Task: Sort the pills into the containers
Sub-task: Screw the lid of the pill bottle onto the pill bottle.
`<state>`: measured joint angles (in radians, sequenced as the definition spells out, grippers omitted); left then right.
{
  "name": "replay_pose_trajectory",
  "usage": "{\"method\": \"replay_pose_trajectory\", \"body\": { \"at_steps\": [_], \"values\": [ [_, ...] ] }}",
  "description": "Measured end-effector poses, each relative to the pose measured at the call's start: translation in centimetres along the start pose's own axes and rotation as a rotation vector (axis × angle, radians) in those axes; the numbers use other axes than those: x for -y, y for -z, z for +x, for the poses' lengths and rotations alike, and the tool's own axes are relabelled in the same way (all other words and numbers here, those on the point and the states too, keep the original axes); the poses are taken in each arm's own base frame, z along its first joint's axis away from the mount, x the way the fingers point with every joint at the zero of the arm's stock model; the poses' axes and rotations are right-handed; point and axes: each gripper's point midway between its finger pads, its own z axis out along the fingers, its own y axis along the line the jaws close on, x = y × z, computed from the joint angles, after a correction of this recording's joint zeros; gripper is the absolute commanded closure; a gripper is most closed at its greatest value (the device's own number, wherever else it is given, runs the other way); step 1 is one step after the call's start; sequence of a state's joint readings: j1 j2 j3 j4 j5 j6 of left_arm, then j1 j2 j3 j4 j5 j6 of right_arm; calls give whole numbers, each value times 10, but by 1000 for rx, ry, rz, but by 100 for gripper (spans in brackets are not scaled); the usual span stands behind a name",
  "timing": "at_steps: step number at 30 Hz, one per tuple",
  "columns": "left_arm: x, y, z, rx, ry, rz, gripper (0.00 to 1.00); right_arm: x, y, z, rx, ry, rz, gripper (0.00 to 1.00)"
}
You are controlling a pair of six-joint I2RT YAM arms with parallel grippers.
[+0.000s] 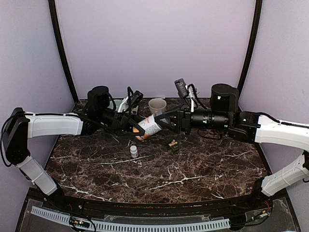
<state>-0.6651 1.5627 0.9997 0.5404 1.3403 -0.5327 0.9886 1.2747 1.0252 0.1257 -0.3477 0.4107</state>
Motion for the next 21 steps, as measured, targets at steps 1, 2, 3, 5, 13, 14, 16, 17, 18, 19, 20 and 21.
{"method": "replay_pose_trajectory", "body": {
  "at_steps": [1, 2, 3, 5, 13, 14, 16, 17, 18, 19, 20, 21],
  "values": [
    [1, 0, 0, -2, 6, 10, 100, -2, 1, 0, 2, 11, -4, 74],
    [2, 0, 0, -5, 14, 22, 100, -4, 2, 0, 3, 18, -9, 74],
    [4, -1, -1, -9, 24, 37, 100, -5, 2, 0, 3, 26, -14, 74],
    [6, -1, -1, -19, 46, 65, 100, -9, 3, 0, 6, 44, -23, 74],
    [14, -2, 1, -90, 102, 169, 100, -19, 5, 3, 3, 112, -35, 73],
    [14, -2, 0, -98, 103, 176, 100, -20, 5, 2, 6, 120, -35, 73],
    [15, -2, -2, -114, 105, 186, 100, -21, 6, 1, 11, 133, -30, 73],
    [15, -2, -2, -121, 108, 190, 100, -22, 6, 1, 13, 138, -27, 73],
    [14, -2, -3, -130, 111, 192, 100, -22, 7, 0, 14, 144, -24, 74],
    [13, -2, -5, -131, 115, 192, 100, -22, 7, 0, 18, 148, -17, 74],
    [13, -3, -6, -131, 114, 192, 100, -21, 8, -1, 19, 151, -12, 73],
    [13, -3, -6, -131, 115, 192, 100, -22, 8, -1, 21, 156, -8, 73]
  ]
}}
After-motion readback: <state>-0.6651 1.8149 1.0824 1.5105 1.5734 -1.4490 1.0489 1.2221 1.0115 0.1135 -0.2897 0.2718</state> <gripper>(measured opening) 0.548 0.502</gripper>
